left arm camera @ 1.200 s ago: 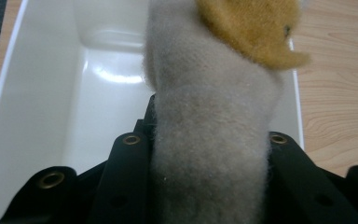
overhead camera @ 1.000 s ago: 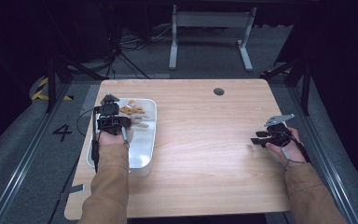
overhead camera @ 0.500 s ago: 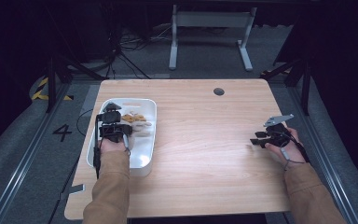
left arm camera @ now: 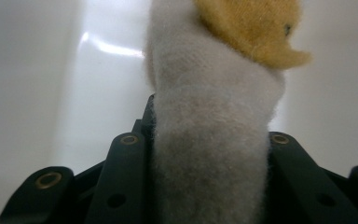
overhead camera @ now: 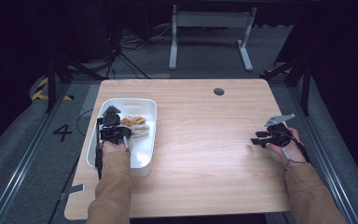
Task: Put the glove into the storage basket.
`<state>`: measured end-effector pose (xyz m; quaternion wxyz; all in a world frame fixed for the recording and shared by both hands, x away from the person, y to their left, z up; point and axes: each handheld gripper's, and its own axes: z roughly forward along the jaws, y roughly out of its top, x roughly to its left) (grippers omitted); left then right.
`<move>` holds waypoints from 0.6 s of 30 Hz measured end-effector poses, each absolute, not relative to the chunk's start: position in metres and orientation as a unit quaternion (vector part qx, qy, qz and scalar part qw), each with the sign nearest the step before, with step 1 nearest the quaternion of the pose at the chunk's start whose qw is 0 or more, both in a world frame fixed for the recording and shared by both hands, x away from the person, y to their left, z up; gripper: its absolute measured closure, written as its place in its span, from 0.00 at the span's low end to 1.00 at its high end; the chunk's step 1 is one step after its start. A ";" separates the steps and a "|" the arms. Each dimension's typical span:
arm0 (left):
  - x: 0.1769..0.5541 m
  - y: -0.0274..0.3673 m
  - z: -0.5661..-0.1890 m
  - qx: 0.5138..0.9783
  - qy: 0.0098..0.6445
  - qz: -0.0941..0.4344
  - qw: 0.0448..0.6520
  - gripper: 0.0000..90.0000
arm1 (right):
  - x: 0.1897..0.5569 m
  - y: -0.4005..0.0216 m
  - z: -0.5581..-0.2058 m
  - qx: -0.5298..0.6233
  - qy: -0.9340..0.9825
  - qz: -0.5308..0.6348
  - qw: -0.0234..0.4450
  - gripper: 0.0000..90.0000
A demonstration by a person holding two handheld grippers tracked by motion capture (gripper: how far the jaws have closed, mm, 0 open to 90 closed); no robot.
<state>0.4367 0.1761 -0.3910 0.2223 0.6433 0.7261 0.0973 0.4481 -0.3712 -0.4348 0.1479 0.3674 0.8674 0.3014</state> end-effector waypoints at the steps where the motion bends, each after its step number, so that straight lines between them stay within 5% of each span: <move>1: 0.437 0.178 -0.391 0.647 0.724 0.114 0.208 0.74 | 0.448 -0.371 -0.435 0.367 0.867 0.302 0.148 0.63; 18: 0.439 0.176 -0.402 0.646 0.731 0.096 0.200 0.73 | 0.449 -0.372 -0.437 0.368 0.869 0.298 0.145 0.63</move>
